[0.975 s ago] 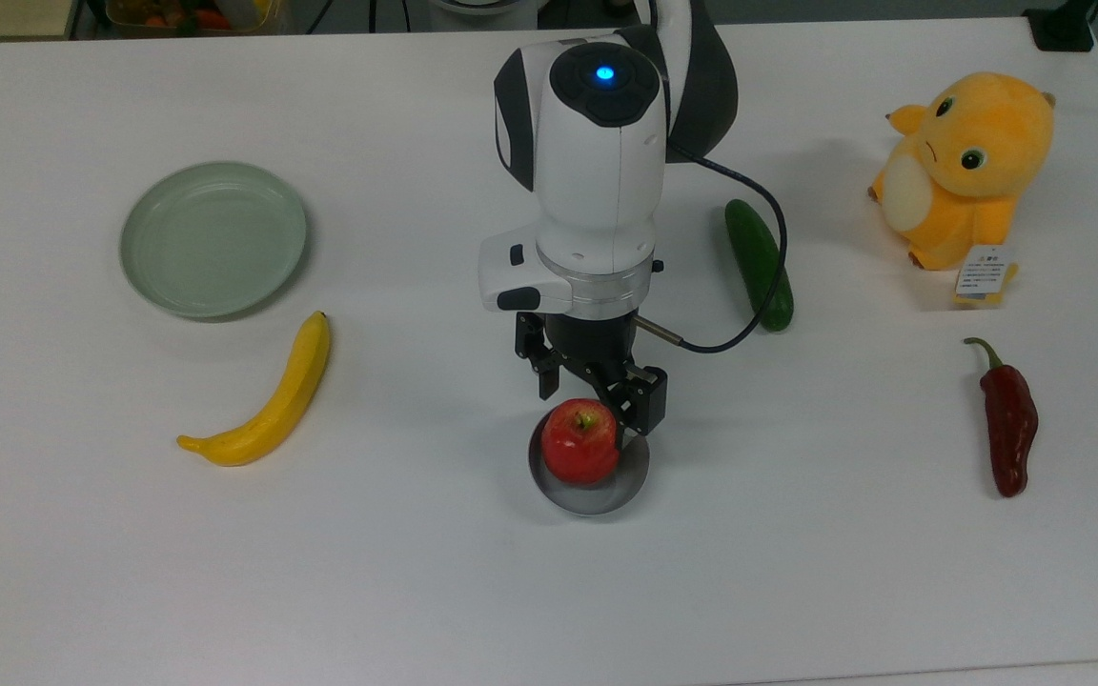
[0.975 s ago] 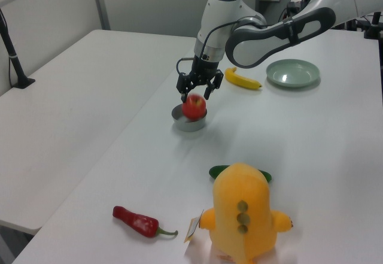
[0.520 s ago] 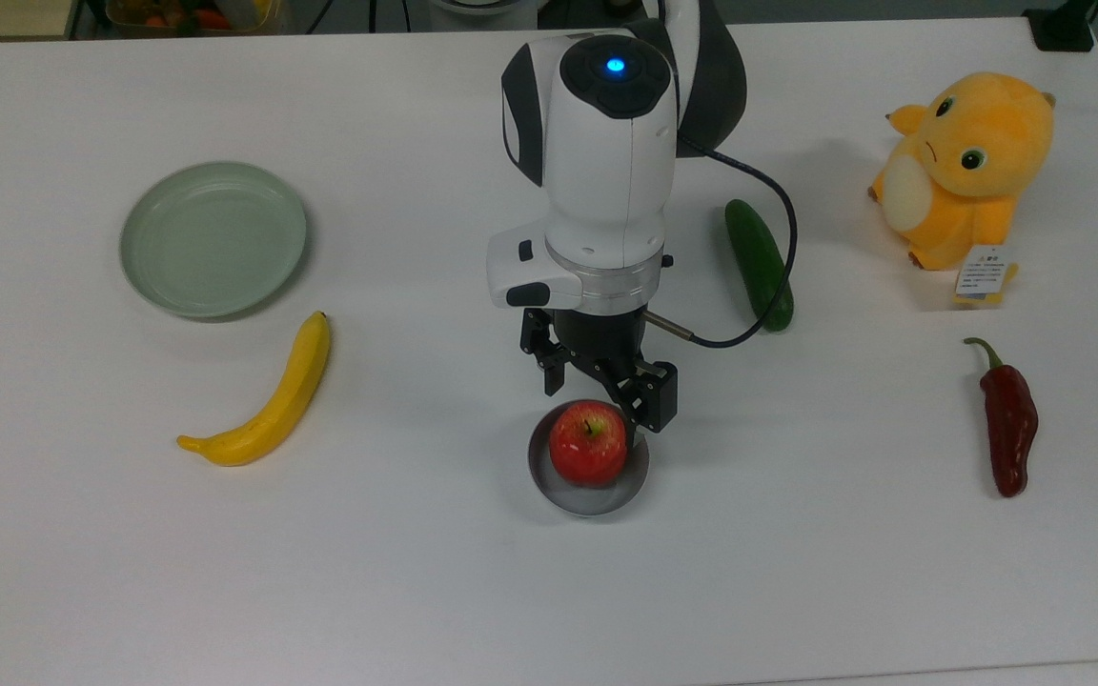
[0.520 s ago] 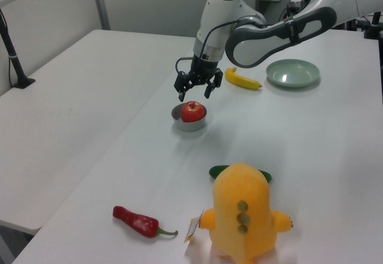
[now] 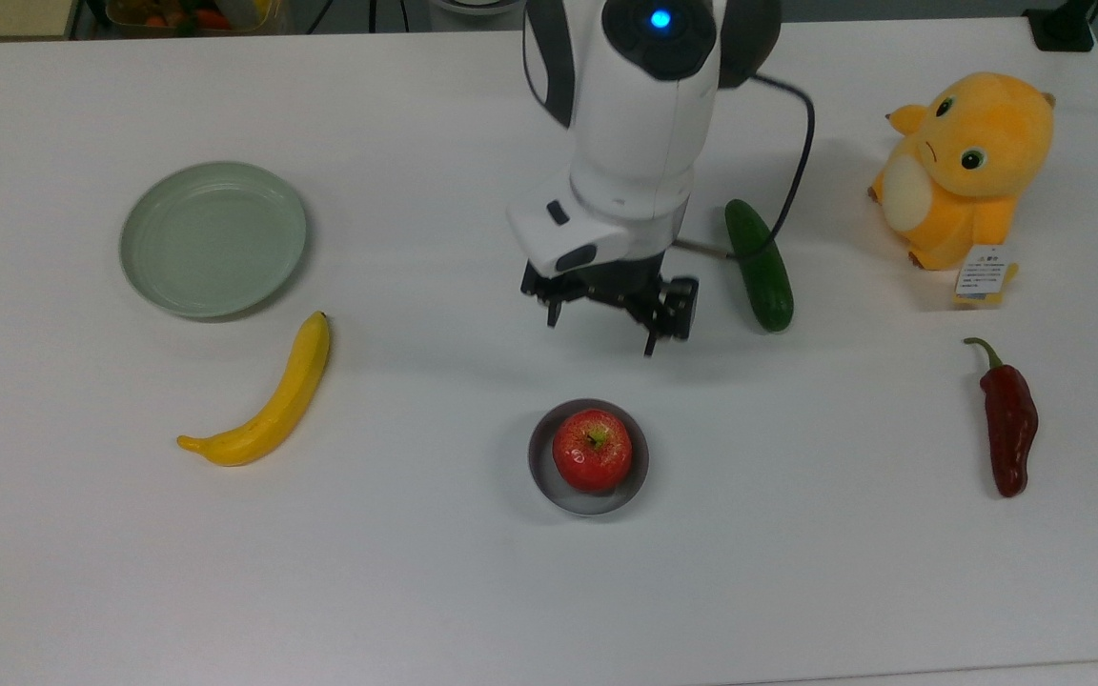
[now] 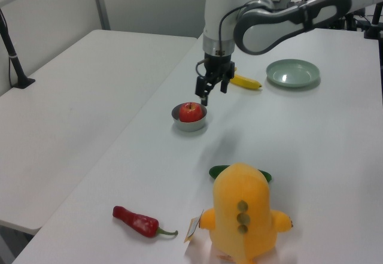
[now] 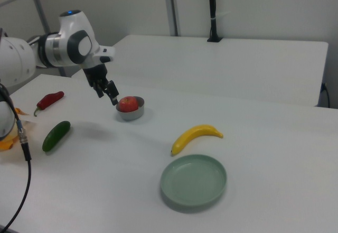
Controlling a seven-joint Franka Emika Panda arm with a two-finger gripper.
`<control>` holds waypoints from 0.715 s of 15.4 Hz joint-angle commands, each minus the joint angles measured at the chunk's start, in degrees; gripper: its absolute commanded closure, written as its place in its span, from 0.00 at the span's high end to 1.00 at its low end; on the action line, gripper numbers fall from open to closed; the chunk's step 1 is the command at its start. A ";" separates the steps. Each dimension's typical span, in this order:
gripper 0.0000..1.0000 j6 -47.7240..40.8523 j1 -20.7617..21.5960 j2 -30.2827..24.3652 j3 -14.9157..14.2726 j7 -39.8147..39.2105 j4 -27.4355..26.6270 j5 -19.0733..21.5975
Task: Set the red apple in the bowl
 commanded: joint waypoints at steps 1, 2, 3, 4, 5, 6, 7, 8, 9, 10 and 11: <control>1.00 -1.41 0.13 -11.89 -0.01 -9.94 -13.47 0.62; 1.00 -1.50 0.21 -13.91 -0.01 -12.83 -15.85 0.54; 1.00 -1.59 0.13 -15.59 -0.10 -16.08 -17.87 0.62; 1.00 -1.50 0.30 -17.00 -0.45 -17.76 -19.46 0.71; 1.00 -1.50 0.30 -18.40 -0.62 -17.87 -20.95 0.80; 1.00 -1.50 0.39 -20.07 -0.97 -17.87 -22.53 0.80; 1.00 -1.41 0.56 -22.00 -1.93 -18.04 -24.29 0.80; 1.00 -1.24 1.61 -23.93 -3.34 -18.30 -26.13 0.89; 1.00 -0.89 4.14 -26.04 -6.40 -18.31 -28.07 1.15; 1.00 -1.06 4.86 -27.28 -7.30 -18.31 -28.78 1.24; 1.00 -1.58 4.87 -29.29 -7.65 -17.78 -30.01 1.50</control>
